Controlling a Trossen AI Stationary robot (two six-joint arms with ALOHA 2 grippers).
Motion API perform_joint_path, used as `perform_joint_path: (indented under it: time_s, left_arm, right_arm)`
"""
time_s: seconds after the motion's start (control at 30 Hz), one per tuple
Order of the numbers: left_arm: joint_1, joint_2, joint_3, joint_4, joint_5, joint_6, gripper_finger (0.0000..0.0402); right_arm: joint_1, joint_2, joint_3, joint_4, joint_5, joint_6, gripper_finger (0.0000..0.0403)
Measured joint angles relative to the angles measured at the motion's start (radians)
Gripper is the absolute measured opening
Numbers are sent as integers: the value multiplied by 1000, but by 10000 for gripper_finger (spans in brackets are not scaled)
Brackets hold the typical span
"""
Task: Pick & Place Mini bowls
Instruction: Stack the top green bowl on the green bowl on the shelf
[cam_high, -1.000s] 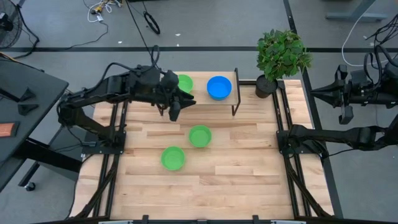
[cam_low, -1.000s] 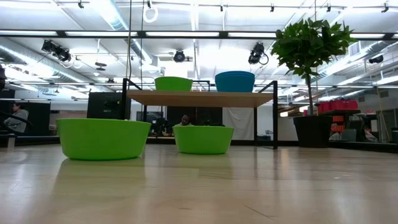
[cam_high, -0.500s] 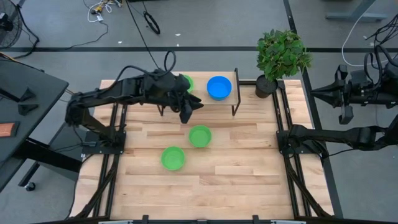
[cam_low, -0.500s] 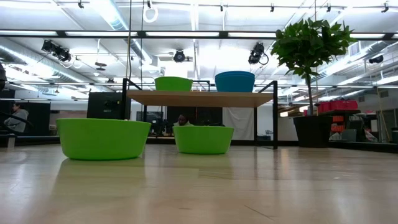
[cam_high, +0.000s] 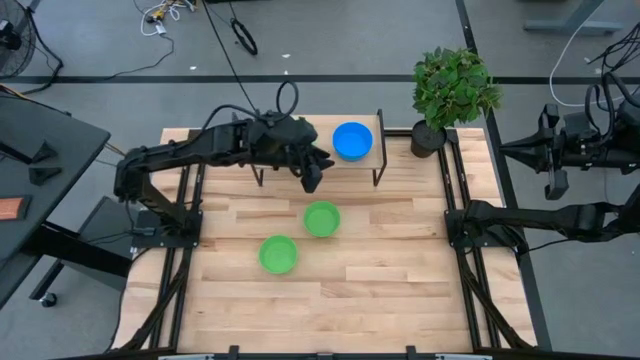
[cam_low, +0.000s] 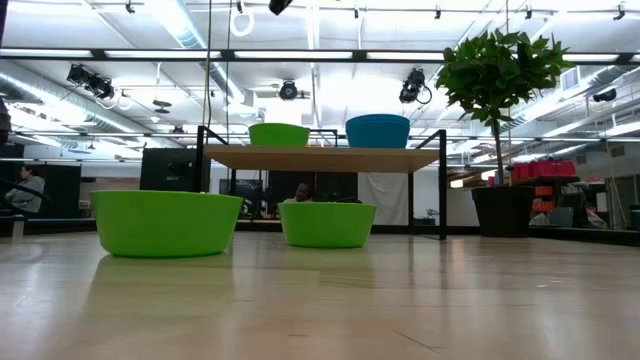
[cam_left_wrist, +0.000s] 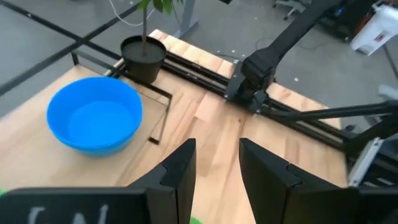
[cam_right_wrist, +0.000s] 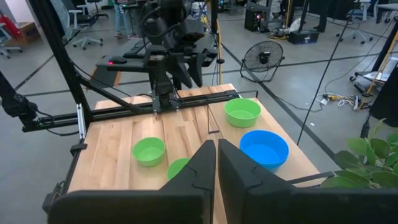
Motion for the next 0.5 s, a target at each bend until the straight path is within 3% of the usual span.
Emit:
perform_joint_path:
  time_s: [0.17, 0.5]
  left_arm:
    - [15, 31, 0, 4, 8, 24, 126]
    - [22, 128, 0, -82, 147, -24, 126]
  right_arm:
    - [0, 0, 0, 0, 0, 0, 23]
    - [0, 0, 0, 0, 0, 0, 23]
